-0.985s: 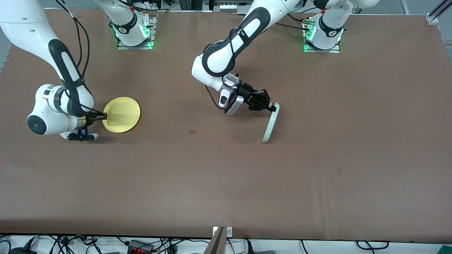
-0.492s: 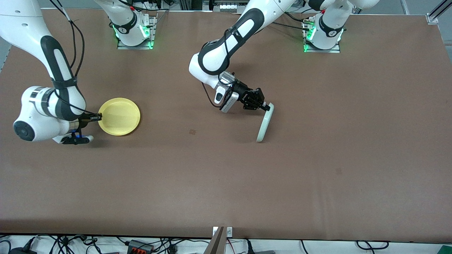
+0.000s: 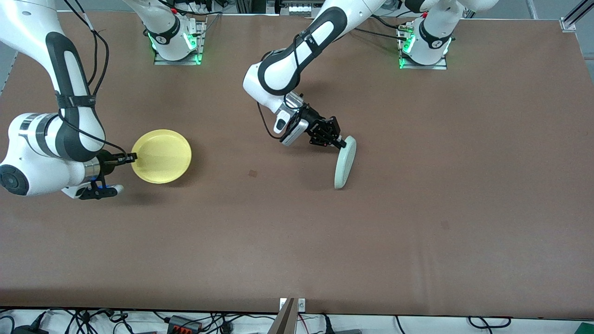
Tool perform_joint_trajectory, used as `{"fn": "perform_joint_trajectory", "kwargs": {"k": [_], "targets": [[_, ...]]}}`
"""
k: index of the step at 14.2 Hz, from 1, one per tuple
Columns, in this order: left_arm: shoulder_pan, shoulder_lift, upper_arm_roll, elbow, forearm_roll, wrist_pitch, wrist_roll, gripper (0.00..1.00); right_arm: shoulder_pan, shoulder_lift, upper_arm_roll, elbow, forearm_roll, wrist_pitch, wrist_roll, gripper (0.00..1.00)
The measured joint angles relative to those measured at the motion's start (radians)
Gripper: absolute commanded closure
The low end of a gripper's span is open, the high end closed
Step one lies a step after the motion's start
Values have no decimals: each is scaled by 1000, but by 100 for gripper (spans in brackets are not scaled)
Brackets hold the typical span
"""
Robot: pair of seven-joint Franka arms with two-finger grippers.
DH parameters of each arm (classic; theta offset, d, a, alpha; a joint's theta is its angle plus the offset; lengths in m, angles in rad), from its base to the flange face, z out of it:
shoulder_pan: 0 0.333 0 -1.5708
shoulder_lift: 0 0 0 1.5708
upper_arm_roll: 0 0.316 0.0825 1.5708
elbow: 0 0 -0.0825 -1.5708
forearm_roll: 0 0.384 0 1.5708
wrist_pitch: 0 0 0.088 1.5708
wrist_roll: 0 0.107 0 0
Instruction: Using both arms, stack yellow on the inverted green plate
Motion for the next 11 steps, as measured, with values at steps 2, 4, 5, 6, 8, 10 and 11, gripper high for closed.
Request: {"fn": "perform_joint_trajectory", "kwargs": {"k": [2,4,5,6,8,10,11], "targets": [[13,-7,1,26,-28,119,-3,0,19,2,17,0,24,1,-1,100],[31,-10,1,75,-140,236,-7,0,43,2,29,3,42,1,-1,100],[44,-10,2,96,-205,302,-11,0,49,2,29,4,42,1,-1,100],[61,-10,2,106,-261,374,-15,0,49,2,28,4,41,2,-1,100],[114,-10,2,114,-347,515,-18,0,41,2,20,4,40,2,-11,100],[167,-10,2,120,-413,598,-14,0,35,2,18,4,46,2,-14,100],[186,-12,2,122,-429,610,-9,0,35,2,18,4,66,2,-14,100]]}}
